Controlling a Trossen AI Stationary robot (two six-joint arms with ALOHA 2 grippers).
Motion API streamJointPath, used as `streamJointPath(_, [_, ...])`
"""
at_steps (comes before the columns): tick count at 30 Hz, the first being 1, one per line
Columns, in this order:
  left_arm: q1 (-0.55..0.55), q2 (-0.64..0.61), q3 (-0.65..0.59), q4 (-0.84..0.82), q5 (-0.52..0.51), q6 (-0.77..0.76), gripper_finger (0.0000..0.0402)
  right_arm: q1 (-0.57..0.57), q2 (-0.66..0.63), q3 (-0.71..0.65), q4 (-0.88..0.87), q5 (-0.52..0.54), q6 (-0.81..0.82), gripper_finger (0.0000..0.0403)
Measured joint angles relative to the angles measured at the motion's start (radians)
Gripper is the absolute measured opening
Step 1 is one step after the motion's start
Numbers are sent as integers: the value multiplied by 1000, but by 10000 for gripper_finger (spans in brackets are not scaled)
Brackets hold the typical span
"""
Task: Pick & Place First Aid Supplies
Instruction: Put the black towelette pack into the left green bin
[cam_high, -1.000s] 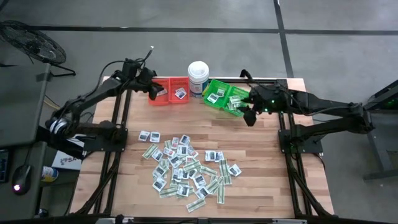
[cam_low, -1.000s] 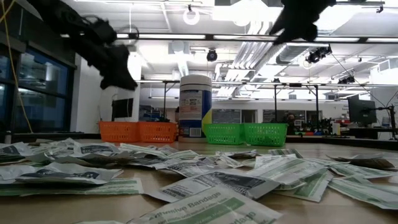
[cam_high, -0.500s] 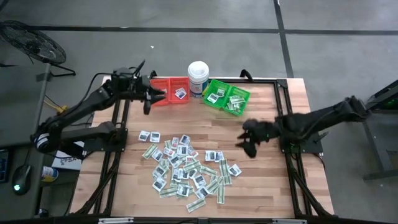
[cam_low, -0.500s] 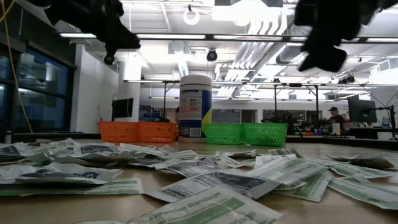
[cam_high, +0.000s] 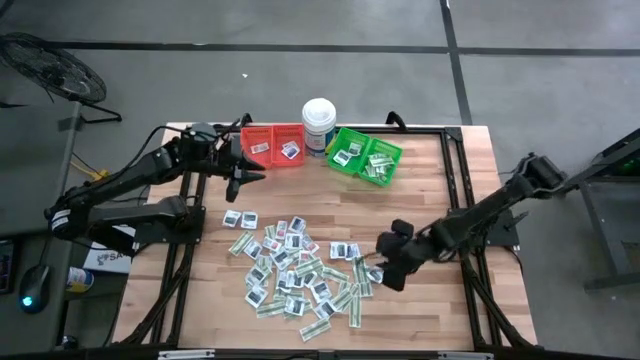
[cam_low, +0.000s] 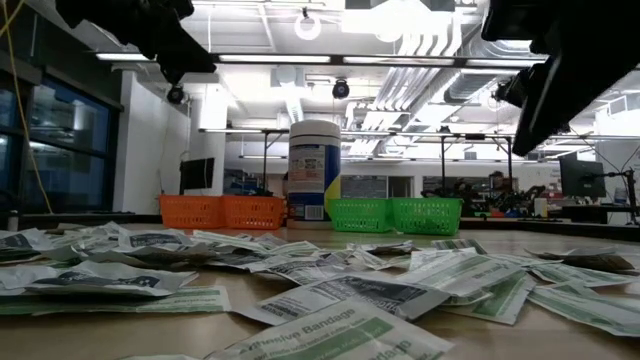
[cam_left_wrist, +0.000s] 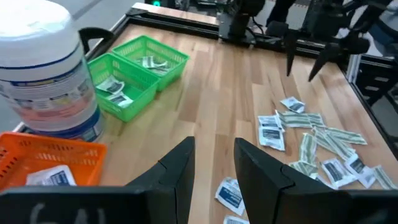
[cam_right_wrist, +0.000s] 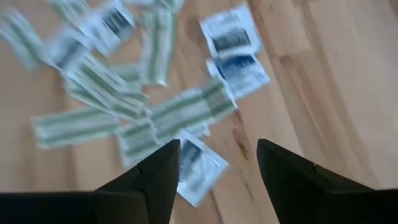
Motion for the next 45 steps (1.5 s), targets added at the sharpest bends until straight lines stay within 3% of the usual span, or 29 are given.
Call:
streamJointPath(4, [-15,0,0,-1,-3,0,110,32,105,97,-94,32,24,206])
streamJointPath(15, [-12,0,0,-4,5,1,110,136,348,263,-149,19,74,206])
streamJointPath(34, [-12,0,0,-4,10,22,110,153,488,275,-173,50,144,204])
streamJointPath(39, [-12,0,0,-4,16,22,110,141,490,275,-176,51,165,172])
streamJointPath(45, [-12,0,0,-4,31,21,110,131,490,274,-173,39,166,95])
